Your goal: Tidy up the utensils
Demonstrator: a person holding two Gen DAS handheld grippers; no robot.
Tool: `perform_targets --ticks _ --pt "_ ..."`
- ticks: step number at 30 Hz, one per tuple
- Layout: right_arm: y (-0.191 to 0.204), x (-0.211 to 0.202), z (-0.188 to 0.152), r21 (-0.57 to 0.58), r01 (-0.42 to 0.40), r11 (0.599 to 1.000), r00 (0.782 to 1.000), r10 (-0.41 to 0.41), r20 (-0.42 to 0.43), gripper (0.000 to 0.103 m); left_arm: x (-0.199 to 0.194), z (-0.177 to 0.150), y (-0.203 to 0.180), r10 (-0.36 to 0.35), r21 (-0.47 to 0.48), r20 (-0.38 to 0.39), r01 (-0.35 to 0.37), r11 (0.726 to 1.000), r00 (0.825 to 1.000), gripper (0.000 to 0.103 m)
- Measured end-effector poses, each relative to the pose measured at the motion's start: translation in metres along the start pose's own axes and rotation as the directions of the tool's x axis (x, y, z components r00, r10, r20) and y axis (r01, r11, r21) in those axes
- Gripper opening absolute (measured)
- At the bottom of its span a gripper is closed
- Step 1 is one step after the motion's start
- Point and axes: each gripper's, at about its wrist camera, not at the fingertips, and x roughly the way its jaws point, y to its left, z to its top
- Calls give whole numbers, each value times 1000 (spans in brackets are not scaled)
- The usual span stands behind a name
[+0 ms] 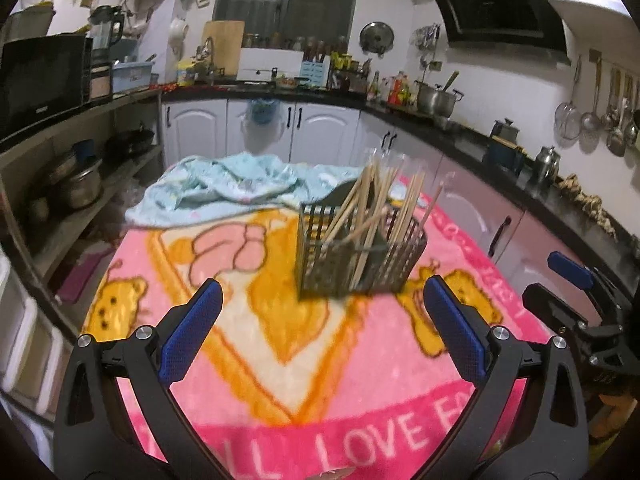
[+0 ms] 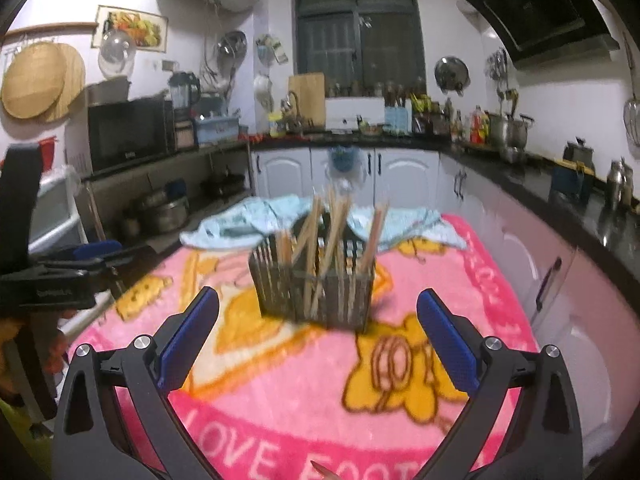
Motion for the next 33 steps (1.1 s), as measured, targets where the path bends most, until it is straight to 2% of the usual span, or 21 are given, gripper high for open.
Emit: perform_targets --ticks 10,16,19,24,30,33 --pt "3 14 -57 -5 82 997 996 -82 -24 97 15 -47 -2 50 21 -42 -49 999 998 92" --pt "-1 19 -74 -17 112 994 994 -112 -19 97 19 -63 -2 71 20 -24 -71 997 997 92" --pt "1 18 -83 -22 109 994 994 -109 -12 97 19 -68 -5 81 31 13 -82 996 997 92" --pt "2 6 -83 -10 111 994 991 -109 79 97 19 -74 -6 71 18 51 -72 997 996 92" --pt "0 -13 -78 3 127 992 969 -125 212 97 15 -76 -5 55 1 114 -55 998 992 92" --pt "0 -14 -80 -4 128 992 966 -123 228 97 14 -78 -6 50 -1 132 -50 999 990 92"
